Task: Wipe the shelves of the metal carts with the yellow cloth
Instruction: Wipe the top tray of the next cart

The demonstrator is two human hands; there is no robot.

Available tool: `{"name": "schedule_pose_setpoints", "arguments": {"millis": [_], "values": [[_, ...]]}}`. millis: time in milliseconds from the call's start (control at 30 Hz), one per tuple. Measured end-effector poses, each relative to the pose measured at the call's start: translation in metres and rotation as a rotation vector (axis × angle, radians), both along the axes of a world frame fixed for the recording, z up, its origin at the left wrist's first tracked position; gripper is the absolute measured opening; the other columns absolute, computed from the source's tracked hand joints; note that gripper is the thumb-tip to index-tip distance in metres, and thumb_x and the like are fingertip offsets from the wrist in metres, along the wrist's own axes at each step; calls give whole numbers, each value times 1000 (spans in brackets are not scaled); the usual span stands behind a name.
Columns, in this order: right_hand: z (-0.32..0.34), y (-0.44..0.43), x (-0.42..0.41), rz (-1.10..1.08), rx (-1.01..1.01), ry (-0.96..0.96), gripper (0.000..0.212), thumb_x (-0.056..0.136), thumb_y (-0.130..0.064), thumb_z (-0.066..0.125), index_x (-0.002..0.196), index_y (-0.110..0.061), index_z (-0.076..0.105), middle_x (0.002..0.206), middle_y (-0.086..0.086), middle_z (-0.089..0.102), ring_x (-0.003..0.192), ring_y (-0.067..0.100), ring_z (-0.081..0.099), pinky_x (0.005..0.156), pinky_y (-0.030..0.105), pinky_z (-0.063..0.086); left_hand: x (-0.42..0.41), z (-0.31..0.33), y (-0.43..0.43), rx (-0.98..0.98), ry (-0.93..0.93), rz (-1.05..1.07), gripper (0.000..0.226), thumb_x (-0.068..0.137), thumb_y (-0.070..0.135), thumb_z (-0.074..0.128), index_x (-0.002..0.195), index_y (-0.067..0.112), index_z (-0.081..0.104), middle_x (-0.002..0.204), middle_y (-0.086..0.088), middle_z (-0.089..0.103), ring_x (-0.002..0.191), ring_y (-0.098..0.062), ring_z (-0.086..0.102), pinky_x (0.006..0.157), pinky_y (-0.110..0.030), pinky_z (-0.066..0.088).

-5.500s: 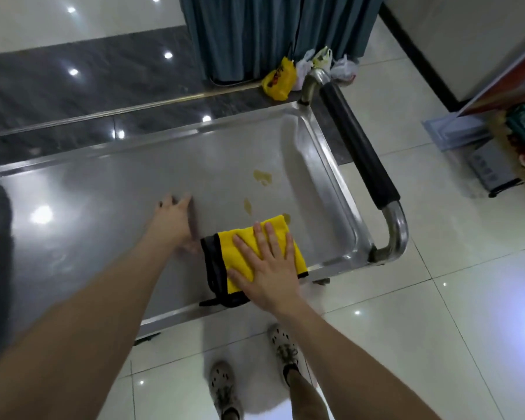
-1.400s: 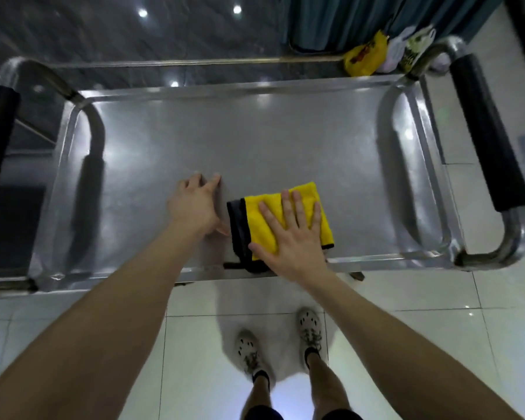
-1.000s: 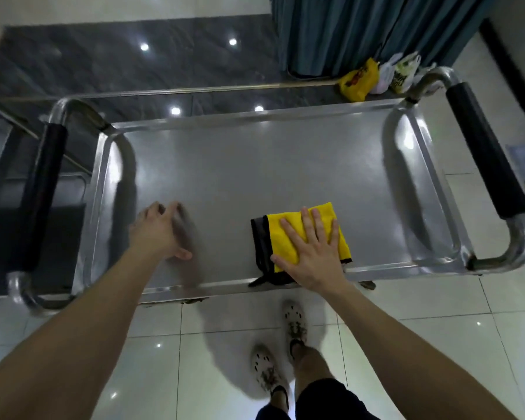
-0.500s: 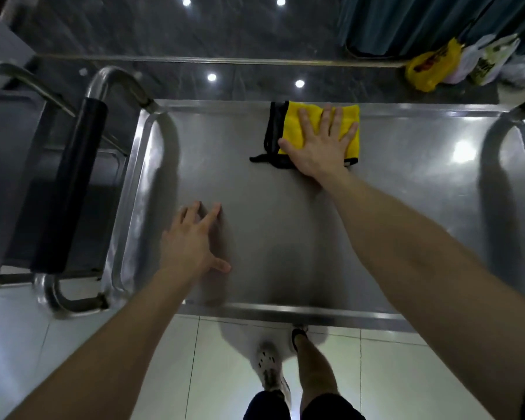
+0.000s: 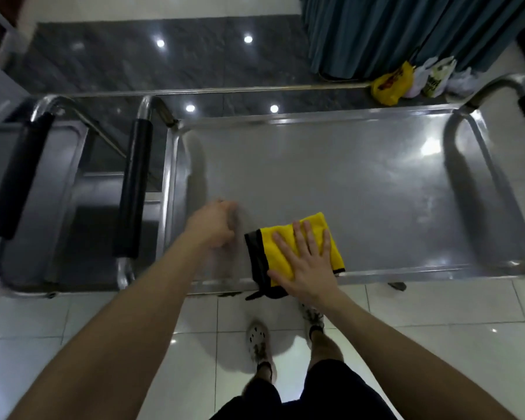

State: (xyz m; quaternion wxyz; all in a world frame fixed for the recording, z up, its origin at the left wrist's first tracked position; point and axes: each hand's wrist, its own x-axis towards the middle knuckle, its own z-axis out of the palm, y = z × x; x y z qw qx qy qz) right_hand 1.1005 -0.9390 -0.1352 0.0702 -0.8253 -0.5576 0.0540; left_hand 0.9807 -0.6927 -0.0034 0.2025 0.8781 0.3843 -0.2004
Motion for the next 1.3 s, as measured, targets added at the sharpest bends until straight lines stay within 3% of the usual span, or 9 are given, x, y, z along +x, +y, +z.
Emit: {"name": "schedule_pose_setpoints", "arguments": {"millis": [100,200,300,367,433,833,967,1200,1300], "values": [[8,9,-24,-80,-113,14,90,96,-84,42,170,-41,15,179,13,-3,165,37,-8,123,76,3,-45,15,27,368,-222,25,50,92,26,72,142,20,65,145,-11,60,134,-36,56,115,-48,44],[11,35,-50,-87,-181,36,93,95,-88,32,170,-42,3,178,13,-13,164,36,-18,124,75,-2,-88,25,54,603,-302,104,60,97,35,68,153,22,53,161,-15,43,152,-37,37,128,-54,26],[13,75,-65,-62,-211,44,94,94,-91,28,169,-44,-3,177,12,-19,163,35,-23,123,75,-4,-117,23,75,435,-267,299,74,106,46,57,171,33,23,173,-18,23,157,-43,31,126,-61,30],[15,107,-62,-72,-225,61,94,93,-91,28,169,-46,-6,177,10,-21,162,34,-25,123,74,-7,-126,21,81,212,-378,409,72,110,43,51,170,46,12,163,-16,37,134,-42,55,111,-60,49],[18,144,-49,-101,-236,77,93,93,-91,29,168,-47,-5,178,9,-20,162,32,-25,124,72,-7,-128,21,84,103,-491,467,68,113,37,47,168,54,12,147,-13,49,113,-37,65,101,-58,56],[13,393,15,-222,-198,117,100,86,-98,14,170,-43,7,179,16,-7,164,38,-17,119,78,-13,-126,-3,97,191,-544,497,68,111,30,52,168,49,20,144,-10,52,107,-37,69,97,-56,58],[7,367,-20,-165,-193,90,99,89,-95,15,171,-39,9,179,17,-5,164,39,-15,120,78,-8,-127,-2,102,198,-541,488,68,111,30,51,168,49,20,142,-11,53,107,-35,69,96,-54,58],[-10,191,-152,26,5,76,93,95,-88,33,171,-37,17,179,16,3,165,40,-6,121,79,3,-128,-5,105,192,-550,465,66,112,32,49,168,50,19,143,-12,51,113,-34,66,101,-56,57],[-10,147,-172,72,-11,70,101,90,-95,35,171,-38,16,180,14,3,165,37,-8,122,79,3,-131,-7,105,234,-597,442,64,110,31,55,168,42,30,146,-11,48,119,-33,63,106,-54,55]]}}
